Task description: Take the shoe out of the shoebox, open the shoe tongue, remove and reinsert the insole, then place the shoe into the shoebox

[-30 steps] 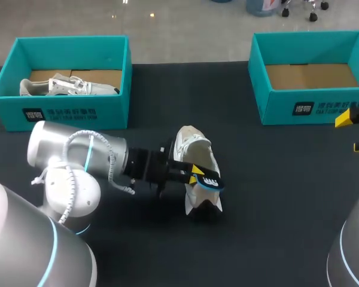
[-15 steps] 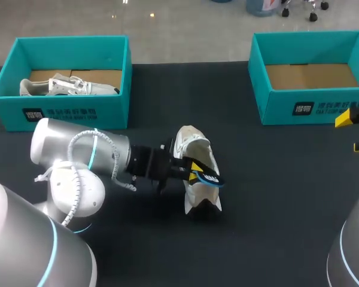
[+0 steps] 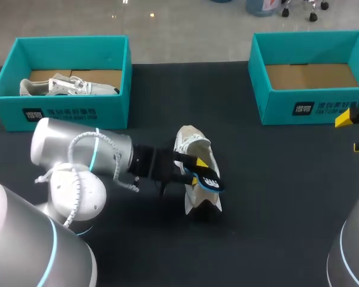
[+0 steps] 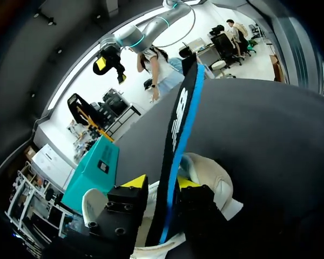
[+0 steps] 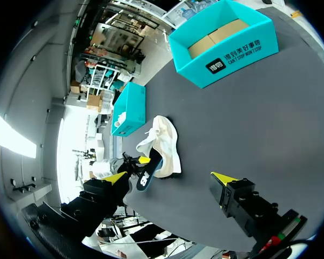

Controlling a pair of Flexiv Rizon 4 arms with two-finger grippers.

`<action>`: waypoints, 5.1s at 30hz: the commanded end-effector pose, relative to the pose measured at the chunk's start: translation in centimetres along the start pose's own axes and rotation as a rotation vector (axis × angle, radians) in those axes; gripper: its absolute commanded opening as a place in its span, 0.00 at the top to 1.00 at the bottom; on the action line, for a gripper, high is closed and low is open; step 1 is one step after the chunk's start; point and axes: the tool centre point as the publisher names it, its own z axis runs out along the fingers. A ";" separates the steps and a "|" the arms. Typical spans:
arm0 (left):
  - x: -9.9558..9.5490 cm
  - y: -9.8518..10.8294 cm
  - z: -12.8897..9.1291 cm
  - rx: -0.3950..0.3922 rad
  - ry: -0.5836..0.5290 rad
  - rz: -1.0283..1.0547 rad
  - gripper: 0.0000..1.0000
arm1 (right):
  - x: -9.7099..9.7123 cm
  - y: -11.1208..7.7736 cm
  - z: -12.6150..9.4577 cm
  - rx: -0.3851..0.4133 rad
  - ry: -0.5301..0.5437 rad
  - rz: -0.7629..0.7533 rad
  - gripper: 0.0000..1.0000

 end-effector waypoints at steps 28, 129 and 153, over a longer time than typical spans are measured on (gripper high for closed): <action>0.0 2.3 -0.1 -0.073 0.003 -0.020 0.65 | 0.0 -0.1 0.0 -0.002 -0.003 0.002 0.00; -0.6 3.0 1.0 -0.168 0.021 0.071 1.00 | 0.0 -0.1 0.0 -0.002 -0.003 0.002 0.00; 0.6 1.9 -0.6 -0.190 0.015 0.068 0.62 | 0.0 -0.1 0.0 -0.002 -0.003 0.002 0.00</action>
